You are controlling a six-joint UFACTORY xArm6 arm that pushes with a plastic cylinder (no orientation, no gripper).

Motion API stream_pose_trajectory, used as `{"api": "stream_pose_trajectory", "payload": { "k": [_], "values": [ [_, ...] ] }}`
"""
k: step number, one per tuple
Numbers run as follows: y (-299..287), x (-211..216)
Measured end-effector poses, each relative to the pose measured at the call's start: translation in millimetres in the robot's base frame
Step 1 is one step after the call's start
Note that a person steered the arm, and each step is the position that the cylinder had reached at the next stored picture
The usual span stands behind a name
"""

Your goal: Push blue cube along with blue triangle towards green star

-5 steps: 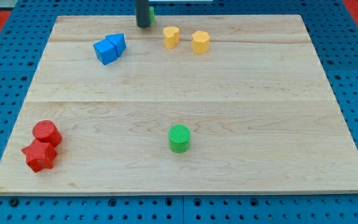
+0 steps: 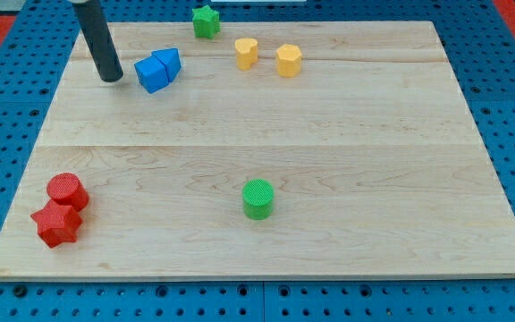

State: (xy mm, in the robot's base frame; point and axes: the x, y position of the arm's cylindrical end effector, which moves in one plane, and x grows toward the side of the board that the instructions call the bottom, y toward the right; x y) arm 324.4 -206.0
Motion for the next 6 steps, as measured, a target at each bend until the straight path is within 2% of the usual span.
{"api": "stream_pose_trajectory", "payload": {
  "k": [3, 6],
  "values": [
    [76, -3],
    [93, -33]
  ]
}}
